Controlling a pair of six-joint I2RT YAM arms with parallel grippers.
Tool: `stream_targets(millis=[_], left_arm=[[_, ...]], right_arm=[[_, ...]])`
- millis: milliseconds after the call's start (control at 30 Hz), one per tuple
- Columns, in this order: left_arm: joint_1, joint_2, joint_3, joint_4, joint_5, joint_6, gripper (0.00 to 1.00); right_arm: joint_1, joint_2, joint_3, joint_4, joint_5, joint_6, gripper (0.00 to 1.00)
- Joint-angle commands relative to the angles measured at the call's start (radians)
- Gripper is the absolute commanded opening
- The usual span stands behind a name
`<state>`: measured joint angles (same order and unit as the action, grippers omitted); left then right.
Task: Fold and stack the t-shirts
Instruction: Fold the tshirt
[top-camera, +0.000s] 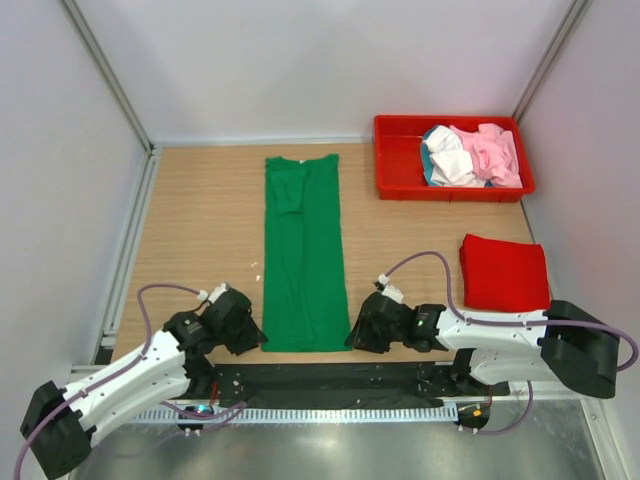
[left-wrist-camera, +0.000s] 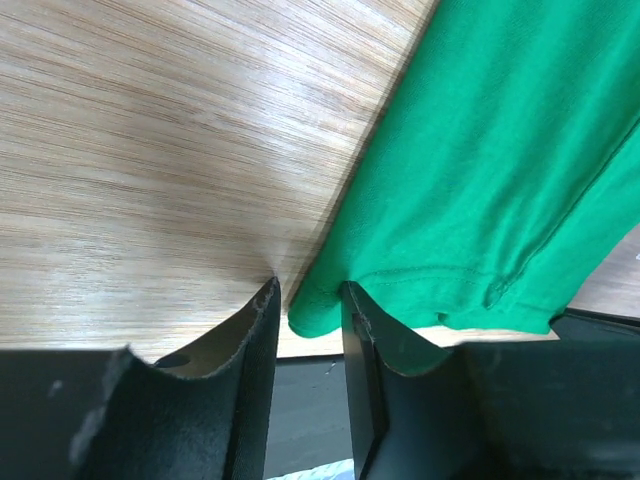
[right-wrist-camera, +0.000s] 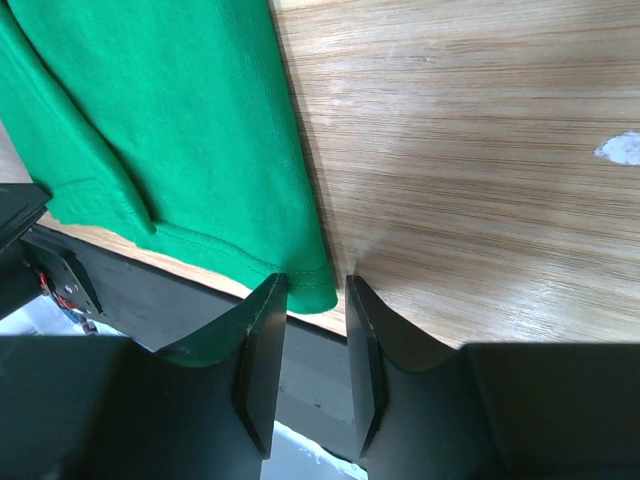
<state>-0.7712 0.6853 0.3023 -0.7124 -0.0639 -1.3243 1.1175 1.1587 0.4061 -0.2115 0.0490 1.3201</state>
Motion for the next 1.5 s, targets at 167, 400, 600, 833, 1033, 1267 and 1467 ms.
stream_targets(millis=[167, 400, 600, 833, 1033, 1267, 1467], left_arm=[[-0.002, 0.022, -0.026, -0.010, -0.016, 0.016, 0.11], [-0.002, -0.001, 0.032, -0.021, -0.039, 0.013, 0.00], [-0.003, 0.062, 0.156, -0.075, -0.079, 0.073, 0.00], [0.035, 0.167, 0.317, -0.094, -0.129, 0.163, 0.00], [0.243, 0.304, 0.527, -0.038, -0.088, 0.347, 0.00], [0.348, 0.531, 0.710, 0.077, -0.048, 0.421, 0.00], [0.412, 0.733, 0.862, 0.142, -0.013, 0.450, 0.00]], right_arm=[[0.007, 0.012, -0.006, -0.042, 0.028, 0.011, 0.27], [0.007, 0.003, 0.023, -0.055, 0.031, 0.002, 0.01], [0.005, -0.040, 0.068, -0.080, 0.055, -0.012, 0.01], [-0.086, -0.037, 0.175, -0.106, 0.032, -0.094, 0.01], [-0.304, 0.065, 0.334, -0.137, -0.115, -0.318, 0.01], [-0.479, 0.306, 0.655, -0.181, -0.205, -0.533, 0.01], [-0.596, 0.520, 0.830, -0.144, -0.299, -0.614, 0.01]])
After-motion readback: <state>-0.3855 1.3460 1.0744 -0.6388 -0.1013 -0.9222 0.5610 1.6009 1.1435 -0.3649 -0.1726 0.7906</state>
